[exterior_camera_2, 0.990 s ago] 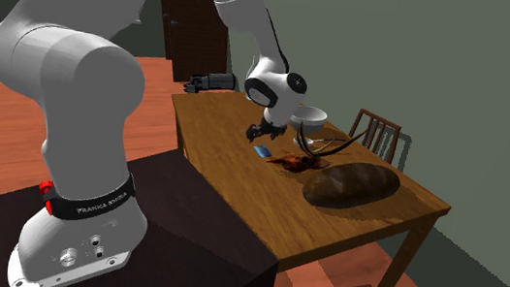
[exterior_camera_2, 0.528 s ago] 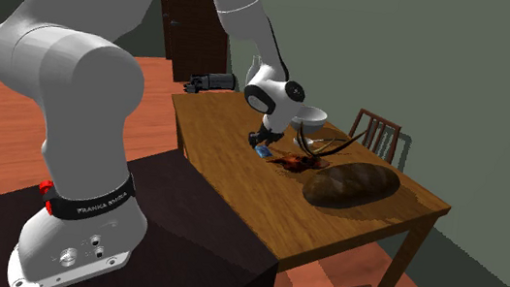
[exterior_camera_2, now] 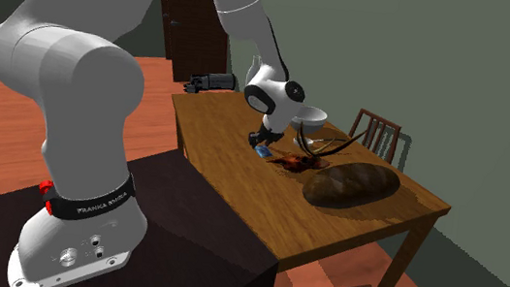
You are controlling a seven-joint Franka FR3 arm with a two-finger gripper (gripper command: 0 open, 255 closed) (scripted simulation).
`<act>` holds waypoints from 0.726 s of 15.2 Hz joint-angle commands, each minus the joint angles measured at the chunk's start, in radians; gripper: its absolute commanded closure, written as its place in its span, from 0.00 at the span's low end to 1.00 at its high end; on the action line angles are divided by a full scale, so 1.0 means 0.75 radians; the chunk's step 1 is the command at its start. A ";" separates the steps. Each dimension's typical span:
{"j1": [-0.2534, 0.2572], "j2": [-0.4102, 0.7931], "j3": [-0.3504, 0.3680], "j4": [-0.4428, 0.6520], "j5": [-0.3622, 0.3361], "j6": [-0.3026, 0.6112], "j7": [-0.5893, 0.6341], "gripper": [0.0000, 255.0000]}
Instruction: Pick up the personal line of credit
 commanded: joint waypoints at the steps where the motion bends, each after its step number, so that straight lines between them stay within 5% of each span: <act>1: 0.004 -0.018 -0.005 -0.010 -0.013 -0.002 0.014 1.00; 11: 0.044 -0.192 -0.054 -0.102 -0.147 -0.025 0.156 1.00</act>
